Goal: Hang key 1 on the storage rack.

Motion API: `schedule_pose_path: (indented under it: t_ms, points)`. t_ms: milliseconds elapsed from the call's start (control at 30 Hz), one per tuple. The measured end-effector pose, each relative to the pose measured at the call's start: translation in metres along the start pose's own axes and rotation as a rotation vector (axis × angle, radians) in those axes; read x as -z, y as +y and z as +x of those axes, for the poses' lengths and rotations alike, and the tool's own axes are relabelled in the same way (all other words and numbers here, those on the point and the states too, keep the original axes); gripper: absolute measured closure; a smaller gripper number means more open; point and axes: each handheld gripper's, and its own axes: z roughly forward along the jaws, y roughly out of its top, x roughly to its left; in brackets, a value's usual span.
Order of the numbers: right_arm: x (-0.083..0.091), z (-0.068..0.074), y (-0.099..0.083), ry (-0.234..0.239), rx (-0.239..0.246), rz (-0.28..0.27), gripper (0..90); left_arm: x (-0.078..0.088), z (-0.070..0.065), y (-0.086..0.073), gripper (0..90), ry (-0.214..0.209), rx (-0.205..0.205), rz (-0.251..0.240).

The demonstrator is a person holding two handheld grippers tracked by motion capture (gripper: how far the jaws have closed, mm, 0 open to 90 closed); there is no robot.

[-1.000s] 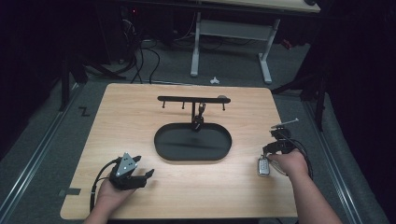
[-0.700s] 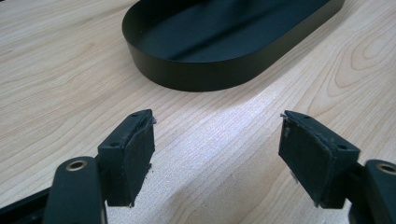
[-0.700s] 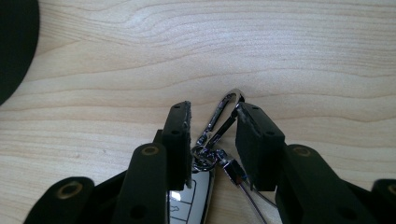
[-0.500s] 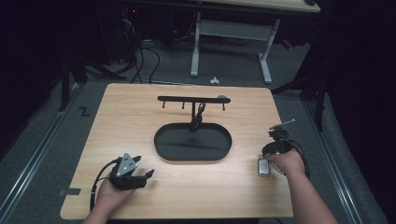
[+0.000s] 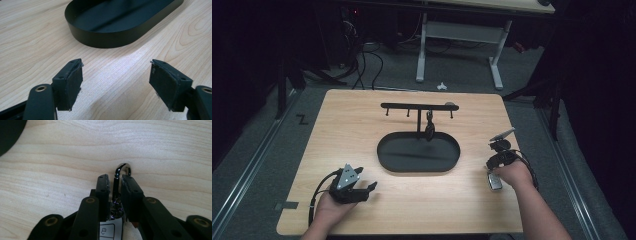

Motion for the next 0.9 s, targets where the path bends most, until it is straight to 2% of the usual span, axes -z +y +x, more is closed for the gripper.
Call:
schedule_pose_path:
  t_ms: [233, 367, 533, 633, 733, 767, 833, 867, 900]
  points:
    - [0.0, 0.0, 0.001, -0.028, 0.016, 0.024, 73.4, 0.0, 0.0, 0.0, 27.0, 0.0, -0.006, 0.003]
    - [0.003, -0.001, 0.0, -0.041, 0.02, 0.013, 71.9, -0.001, 0.0, 0.0, 27.0, 0.001, -0.003, 0.0]
    - [0.009, -0.006, 0.0, -0.034, -0.01, -0.02, 66.5, -0.001, -0.001, 0.0, 27.0, -0.003, -0.011, 0.008]
    - [0.008, -0.008, -0.001, -0.017, -0.032, -0.012, 61.6, -0.001, -0.001, 0.0, 27.0, -0.003, -0.011, 0.009]
    - [0.005, -0.008, -0.002, -0.012, -0.041, 0.008, 61.1, -0.001, -0.001, 0.0, 27.0, -0.002, -0.011, 0.009]
    - [0.004, -0.008, -0.002, -0.013, -0.038, 0.02, 61.9, -0.001, -0.001, 0.0, 27.0, -0.002, -0.009, 0.006]
    - [-0.001, -0.007, -0.004, -0.01, -0.033, 0.048, 69.6, -0.001, -0.001, 0.0, 27.0, -0.002, -0.009, 0.006]
    - [-0.002, -0.006, -0.005, -0.017, -0.014, 0.046, 74.8, -0.001, -0.001, 0.0, 27.0, -0.002, -0.01, 0.006]
    - [-0.003, -0.005, -0.006, -0.017, -0.015, 0.041, 77.0, -0.001, -0.001, 0.0, 27.0, -0.002, -0.01, 0.006]
